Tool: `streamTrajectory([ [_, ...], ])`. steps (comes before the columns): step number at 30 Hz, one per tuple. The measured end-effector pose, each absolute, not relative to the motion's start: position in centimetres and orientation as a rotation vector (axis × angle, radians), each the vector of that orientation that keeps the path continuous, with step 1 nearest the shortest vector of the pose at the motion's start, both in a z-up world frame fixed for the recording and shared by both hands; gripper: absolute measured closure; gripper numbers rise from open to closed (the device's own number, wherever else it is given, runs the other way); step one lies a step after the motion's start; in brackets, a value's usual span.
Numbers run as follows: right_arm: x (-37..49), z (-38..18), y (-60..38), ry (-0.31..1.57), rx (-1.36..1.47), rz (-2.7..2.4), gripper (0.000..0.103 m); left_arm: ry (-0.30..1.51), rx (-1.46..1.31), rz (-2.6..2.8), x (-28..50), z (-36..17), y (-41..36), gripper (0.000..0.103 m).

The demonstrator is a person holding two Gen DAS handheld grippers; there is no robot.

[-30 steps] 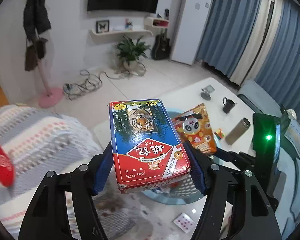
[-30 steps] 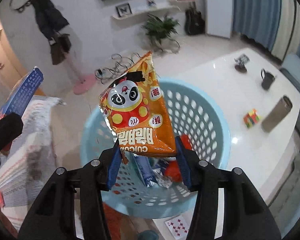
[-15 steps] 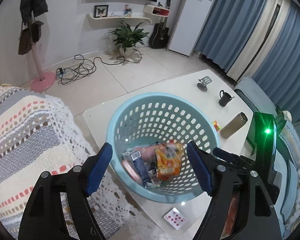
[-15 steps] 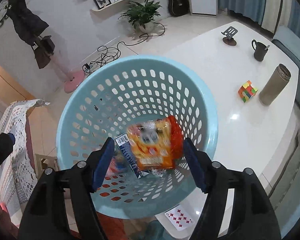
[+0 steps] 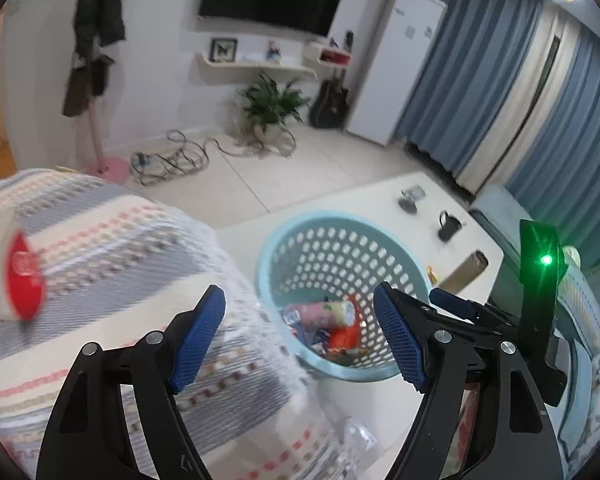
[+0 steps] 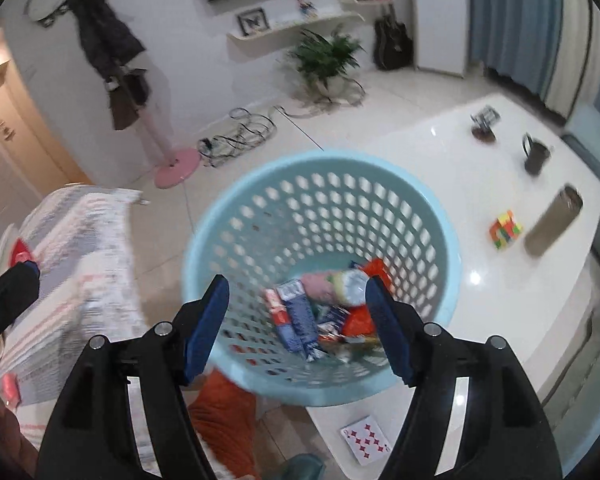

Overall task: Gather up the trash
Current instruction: 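Grasp the red-white paper cup with the right tool while the left tool grasps the orange paper cup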

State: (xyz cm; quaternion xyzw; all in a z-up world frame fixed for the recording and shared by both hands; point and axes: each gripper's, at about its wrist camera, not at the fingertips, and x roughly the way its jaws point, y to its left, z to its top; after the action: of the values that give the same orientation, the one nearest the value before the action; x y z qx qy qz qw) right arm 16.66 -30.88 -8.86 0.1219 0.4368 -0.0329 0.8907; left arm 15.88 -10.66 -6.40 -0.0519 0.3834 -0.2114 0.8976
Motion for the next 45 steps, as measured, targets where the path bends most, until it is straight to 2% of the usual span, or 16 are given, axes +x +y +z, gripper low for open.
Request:
streamTrajectory([
  [7,15.3,-3.8,-23.4,0.808,0.156,0.079,0.036,0.669,-0.127,-0.315,12.2,-2.2,-4.2,0.028],
  [14,15.1,-1.5,-14.0,0.782,0.080,0.278,0.032,0.588,-0.170,-0.098,8.9,-0.1,5.4,0.020],
  [20,16.1,-1.4,-5.6,0.784,-0.015,0.376,0.029,0.581,-0.252,0.109,7.4,-0.8,15.4,0.018],
  [27,18.3,-3.0,1.2,0.793,-0.053,0.377,0.028,0.665,-0.406,0.197,8.7,-4.8,25.0,0.018],
  [39,21.9,-5.6,4.1,0.778,-0.039,0.310,0.028,0.749,-0.471,0.209,13.1,-9.3,26.7,0.018],
  [45,22.8,-6.8,3.6,0.782,0.009,0.302,0.028,0.764,-0.437,0.193,13.3,-10.1,25.8,0.031],
])
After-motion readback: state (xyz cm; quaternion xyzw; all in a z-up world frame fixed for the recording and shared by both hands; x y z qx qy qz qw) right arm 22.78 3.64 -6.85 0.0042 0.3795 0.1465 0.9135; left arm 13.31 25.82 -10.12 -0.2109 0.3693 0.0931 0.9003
